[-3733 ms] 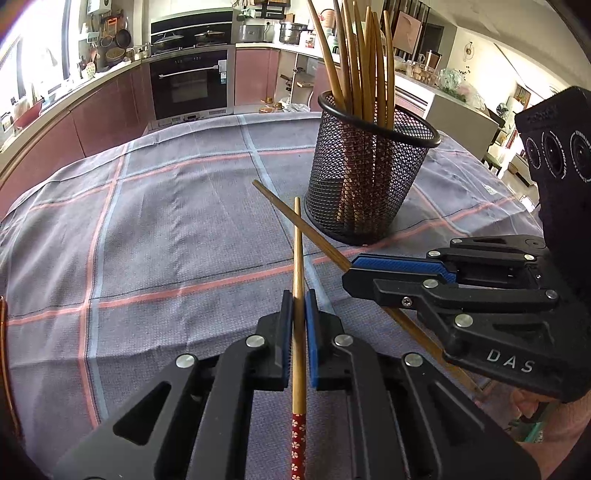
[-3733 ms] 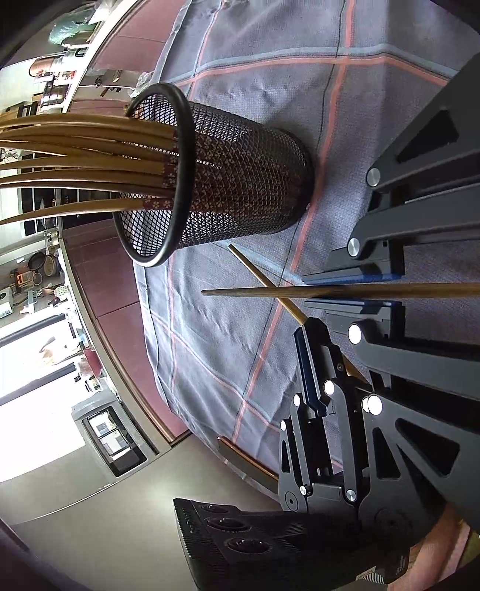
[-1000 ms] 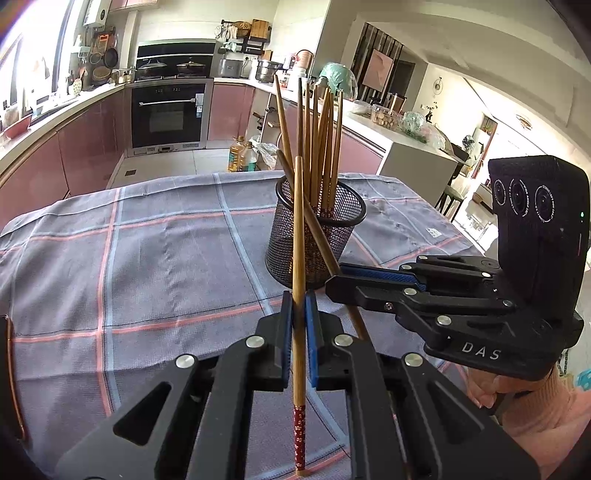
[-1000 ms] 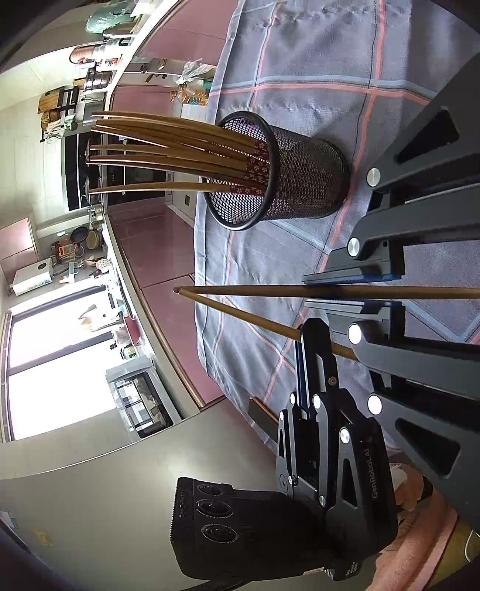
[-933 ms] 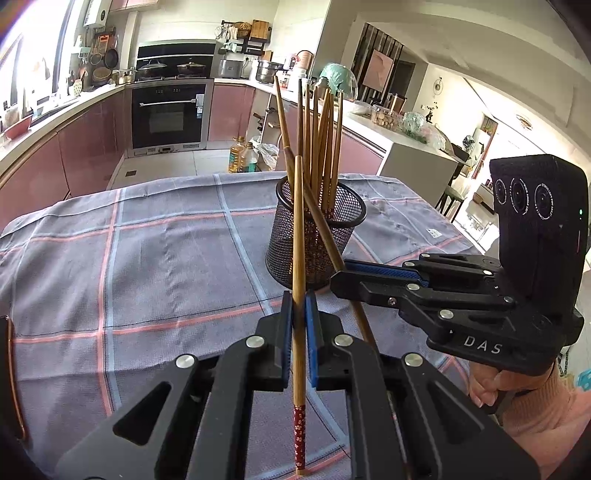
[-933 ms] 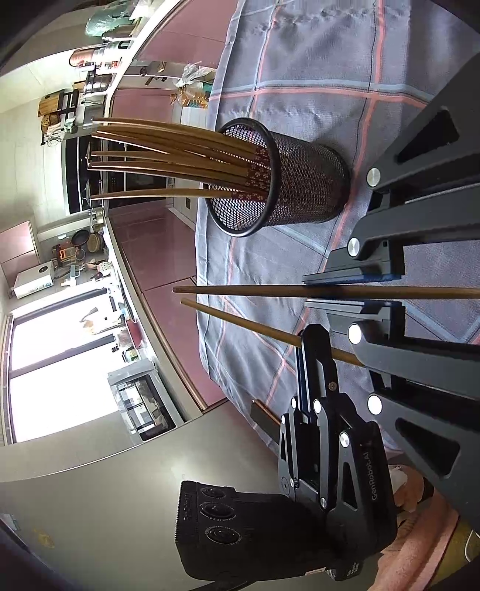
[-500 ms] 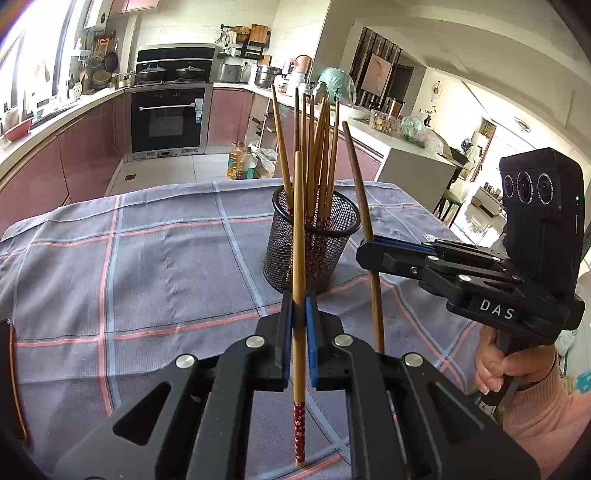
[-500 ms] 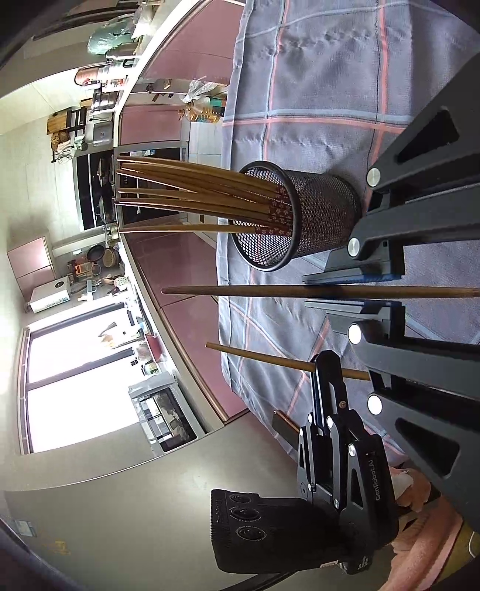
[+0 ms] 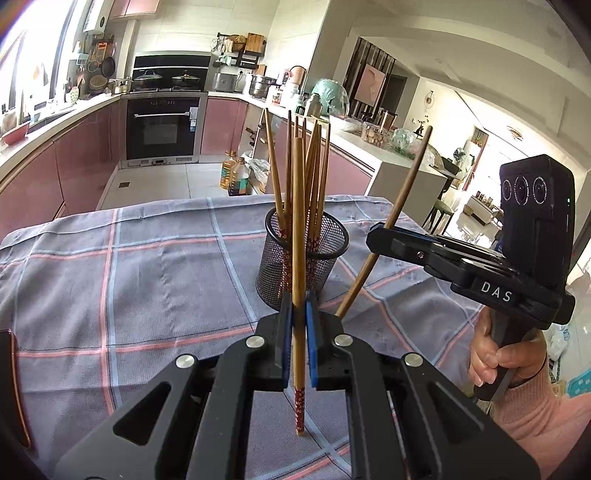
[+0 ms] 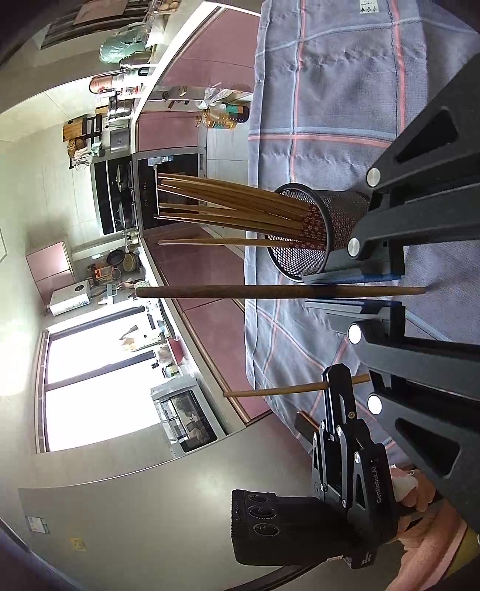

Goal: Organize utensils
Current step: 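Lower the left tool's chopstick into the mesh cup while the right tool lowers its own beside it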

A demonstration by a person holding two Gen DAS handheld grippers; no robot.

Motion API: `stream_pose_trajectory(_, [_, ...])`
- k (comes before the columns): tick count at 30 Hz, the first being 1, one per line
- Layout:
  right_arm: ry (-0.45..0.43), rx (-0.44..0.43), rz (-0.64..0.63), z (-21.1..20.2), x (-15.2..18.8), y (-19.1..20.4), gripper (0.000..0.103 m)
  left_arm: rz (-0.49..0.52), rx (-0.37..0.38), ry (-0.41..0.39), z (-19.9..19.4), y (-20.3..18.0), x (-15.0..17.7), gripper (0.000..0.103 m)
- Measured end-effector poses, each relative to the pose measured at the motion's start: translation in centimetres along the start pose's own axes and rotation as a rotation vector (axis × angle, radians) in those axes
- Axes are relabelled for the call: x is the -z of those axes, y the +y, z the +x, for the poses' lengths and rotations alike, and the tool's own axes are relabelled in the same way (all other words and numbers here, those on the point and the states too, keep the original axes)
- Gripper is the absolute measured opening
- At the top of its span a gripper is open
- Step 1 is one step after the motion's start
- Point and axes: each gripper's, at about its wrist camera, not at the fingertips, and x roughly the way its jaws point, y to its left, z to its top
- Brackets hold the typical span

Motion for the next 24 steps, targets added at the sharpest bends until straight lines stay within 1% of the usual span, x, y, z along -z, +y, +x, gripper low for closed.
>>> stream_pose_trajectory(14, [-0.062, 0.014, -0.018, -1.1, -1.8, -0.3, 0.006, -0.003, 0.011, -0.063, -1.3, -0.2, -2.3, 0.007])
stream_pose_trajectory(24, [-0.082, 0.017, -0.027, -1.9, -2.4, -0.1, 0.006, 0.016, -0.004, -0.081, -1.4, -0.8, -3.4, 0.007])
